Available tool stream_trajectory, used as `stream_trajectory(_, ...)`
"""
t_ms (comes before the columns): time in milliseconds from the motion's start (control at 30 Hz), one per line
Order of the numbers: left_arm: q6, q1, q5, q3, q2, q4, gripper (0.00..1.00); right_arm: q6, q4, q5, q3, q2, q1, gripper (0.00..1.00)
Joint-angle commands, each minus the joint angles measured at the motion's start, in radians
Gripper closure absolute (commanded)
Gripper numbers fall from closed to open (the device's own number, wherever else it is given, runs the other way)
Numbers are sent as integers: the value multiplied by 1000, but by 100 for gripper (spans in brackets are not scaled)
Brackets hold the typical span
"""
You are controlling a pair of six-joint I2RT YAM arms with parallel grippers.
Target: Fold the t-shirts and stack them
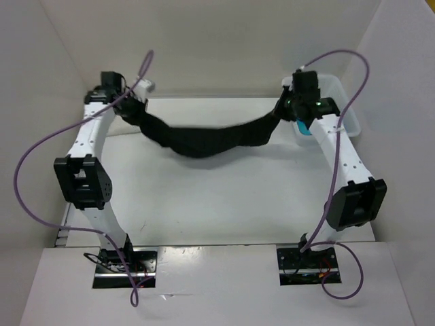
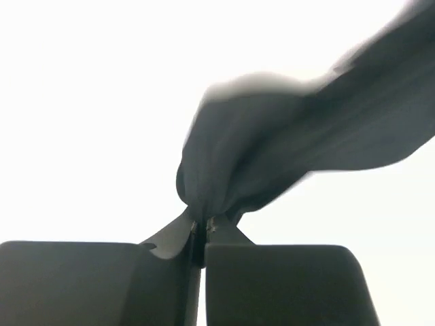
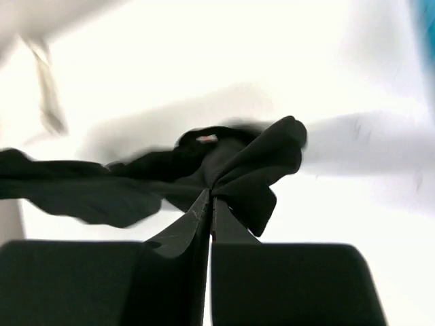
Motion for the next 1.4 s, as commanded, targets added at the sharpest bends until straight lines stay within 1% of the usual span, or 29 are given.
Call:
stream_trajectory(0,28,56,12,207,-141,-75,100,-67,-50,88,204,-46,-48,100)
stream_trajectory(100,73,56,3,237,-190,-118,100,-67,-59,88,230,-86,-62,100)
stream_trajectory(167,97,56,12,184,-236,-137,100,-67,-71,61,188,-122,-62,100)
stream_trajectory(233,145,56,-11,104,-288,-147,100,-67,-71,-7,73,-150,-62,100)
stream_trajectory(267,162,46,-23,-8,-305,-147,99,-52,-61,-25,22,-187,-62,100)
stream_trajectory(300,179,46,-36,-73,-319,-147,94,-40,-48,-42,-101,-208,-62,100)
stream_trajectory(333,220,18,-55,-139,-344,-138,64,-15,-27,-94,-172,-230,-62,100)
stream_trajectory(367,237,6,-65,-271,-355,-138,53,-5,14,-126,-302,-268,-62,100)
stream_trajectory(433,262,-13,-77,-385,-377,-138,46,23,47,-195,-412,-293,-33,100)
stream_trajectory(467,262,-22,-89,-431,-378,-138,39,52,67,-209,-493,-302,-20,100)
stream_trajectory(500,262,-22,-89,-489,-378,-152,36,63,67,-220,-527,-302,9,100)
stream_trajectory(600,262,-22,-100,-516,-327,-181,32,85,79,-220,-604,-311,33,100)
stream_trajectory(667,231,-22,-109,-507,-286,-181,32,95,79,-220,-624,-320,33,100)
stream_trajectory(800,170,-22,-109,-465,-232,-161,31,95,79,-199,-615,-320,33,100)
stream_trajectory(867,144,-22,-77,-455,-211,-161,31,86,70,-190,-615,-320,33,100)
stream_trajectory(933,133,-34,-77,-454,-210,-152,31,86,70,-177,-615,-330,33,100)
stream_trajectory(967,133,-49,-77,-471,-201,-134,31,86,70,-165,-615,-330,33,100)
stream_trajectory(1000,108,-65,-126,-502,-201,-121,30,86,59,-165,-615,-330,33,100)
stream_trajectory(1100,108,-97,-164,-551,-178,-110,30,86,50,-154,-626,-330,33,100)
stream_trajectory(1167,123,-118,-165,-612,-178,-110,24,95,50,-134,-626,-330,33,100)
stream_trajectory(1200,134,-146,-175,-632,-178,-110,22,95,50,-134,-626,-330,33,100)
stream_trajectory(1233,134,-161,-175,-654,-209,-94,18,95,41,-134,-626,-330,33,100)
stream_trajectory(1267,134,-177,-200,-696,-221,-56,18,95,41,-134,-626,-317,33,100)
stream_trajectory(1300,134,-207,-229,-717,-232,-31,16,95,23,-148,-626,-308,33,100)
stream_trajectory(1333,134,-220,-293,-735,-232,-6,16,95,-11,-162,-635,-284,33,100)
stream_trajectory(1367,125,-220,-324,-750,-232,33,15,95,-30,-185,-635,-273,33,100)
